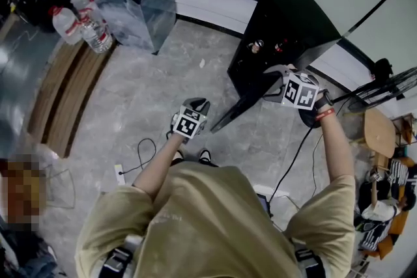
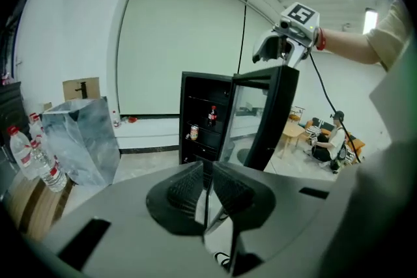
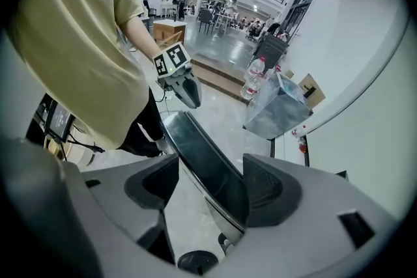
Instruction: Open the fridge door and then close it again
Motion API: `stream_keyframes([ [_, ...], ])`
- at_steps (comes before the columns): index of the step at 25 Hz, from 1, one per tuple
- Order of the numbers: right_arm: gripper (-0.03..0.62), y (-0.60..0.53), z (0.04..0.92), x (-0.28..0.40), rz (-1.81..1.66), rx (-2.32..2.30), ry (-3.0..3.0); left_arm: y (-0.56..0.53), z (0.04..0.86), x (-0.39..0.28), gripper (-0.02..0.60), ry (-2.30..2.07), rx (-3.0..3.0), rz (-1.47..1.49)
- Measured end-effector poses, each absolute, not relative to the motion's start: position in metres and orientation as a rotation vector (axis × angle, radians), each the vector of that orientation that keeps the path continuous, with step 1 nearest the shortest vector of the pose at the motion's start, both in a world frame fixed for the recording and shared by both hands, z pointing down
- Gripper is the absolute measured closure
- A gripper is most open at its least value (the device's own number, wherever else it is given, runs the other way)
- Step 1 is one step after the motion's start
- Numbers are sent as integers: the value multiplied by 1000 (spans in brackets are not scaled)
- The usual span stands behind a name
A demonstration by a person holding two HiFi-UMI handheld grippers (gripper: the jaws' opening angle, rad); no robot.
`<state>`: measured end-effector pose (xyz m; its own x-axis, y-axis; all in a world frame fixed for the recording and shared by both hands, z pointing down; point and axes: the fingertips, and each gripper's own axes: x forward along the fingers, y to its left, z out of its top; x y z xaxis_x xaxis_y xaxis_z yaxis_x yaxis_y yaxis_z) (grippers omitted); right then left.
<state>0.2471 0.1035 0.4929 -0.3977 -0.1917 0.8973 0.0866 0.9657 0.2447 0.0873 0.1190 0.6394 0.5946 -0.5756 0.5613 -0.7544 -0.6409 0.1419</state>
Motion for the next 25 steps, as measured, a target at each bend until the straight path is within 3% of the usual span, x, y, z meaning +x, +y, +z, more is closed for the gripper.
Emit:
stream_keyframes([
  [8, 275, 106, 449, 209, -238, 178, -2228, 94, 586, 23, 532, -1277, 2443, 506],
  [25, 289, 43, 383, 62, -36, 941, -2682, 71, 444, -118, 532, -1771, 2358, 168],
])
